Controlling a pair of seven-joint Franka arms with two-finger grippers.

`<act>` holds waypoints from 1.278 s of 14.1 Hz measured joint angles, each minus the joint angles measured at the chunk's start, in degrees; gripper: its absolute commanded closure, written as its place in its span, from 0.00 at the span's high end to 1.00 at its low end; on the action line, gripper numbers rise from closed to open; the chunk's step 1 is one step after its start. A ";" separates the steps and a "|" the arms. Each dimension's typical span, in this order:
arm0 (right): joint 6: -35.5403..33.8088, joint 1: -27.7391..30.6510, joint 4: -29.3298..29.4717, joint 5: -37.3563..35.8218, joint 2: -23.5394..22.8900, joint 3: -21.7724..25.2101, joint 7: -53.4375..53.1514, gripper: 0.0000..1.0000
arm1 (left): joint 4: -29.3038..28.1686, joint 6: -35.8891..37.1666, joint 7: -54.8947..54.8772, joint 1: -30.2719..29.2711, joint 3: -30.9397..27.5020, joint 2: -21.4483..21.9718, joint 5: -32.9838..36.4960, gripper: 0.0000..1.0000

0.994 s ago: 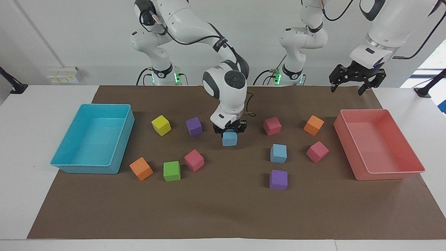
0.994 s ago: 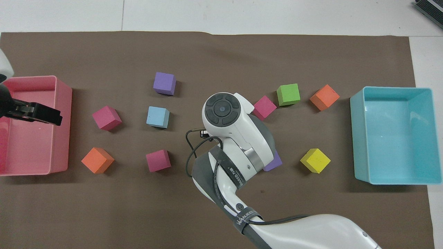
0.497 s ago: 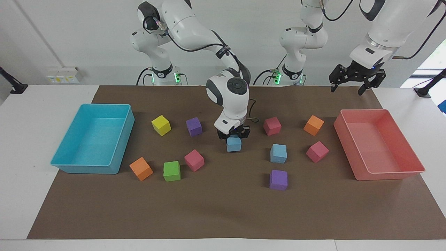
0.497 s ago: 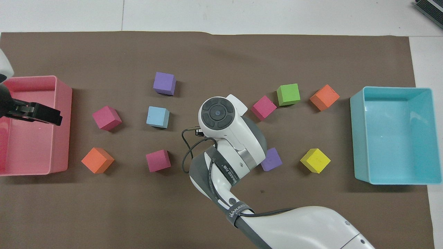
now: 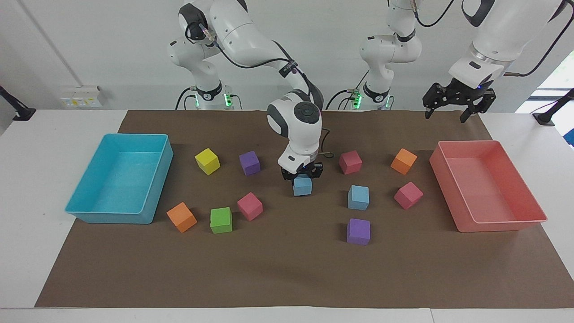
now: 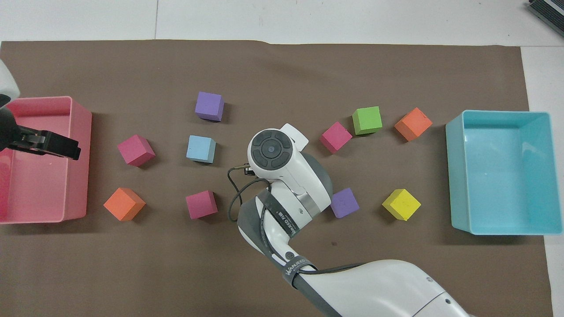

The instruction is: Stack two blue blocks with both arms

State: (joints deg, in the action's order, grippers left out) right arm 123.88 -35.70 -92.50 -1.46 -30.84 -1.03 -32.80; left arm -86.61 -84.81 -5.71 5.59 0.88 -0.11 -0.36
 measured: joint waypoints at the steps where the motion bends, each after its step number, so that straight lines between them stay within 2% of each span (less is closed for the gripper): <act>1: 0.05 0.00 -0.30 0.00 -0.10 0.00 0.92 0.00 | 0.00 0.00 0.01 0.00 0.00 0.00 0.00 1.00; 7: 0.85 0.00 -1.00 0.00 -0.48 -0.02 1.86 0.00 | 0.00 -0.20 0.01 0.00 0.02 0.00 0.00 1.00; 12: 0.87 0.00 -1.06 0.00 -0.48 -0.23 1.87 0.01 | 0.00 -4.64 0.01 0.01 0.13 -0.09 -0.02 1.00; 14: 0.87 0.00 -1.16 0.02 -0.48 -0.23 1.87 0.04 | 0.00 -5.53 0.01 0.01 0.14 -0.25 -0.03 1.00; 18: 0.89 0.00 -1.25 2.60 -0.48 -0.25 1.86 0.04 | -0.01 -7.23 0.01 0.64 0.62 -1.19 -0.07 1.00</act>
State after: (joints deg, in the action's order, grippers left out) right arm 124.77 -35.71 -93.75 1.14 -31.32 -1.27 -30.93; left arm -86.61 -92.04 -5.70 6.23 1.50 -1.30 -0.43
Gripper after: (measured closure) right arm 0.414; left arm 0.000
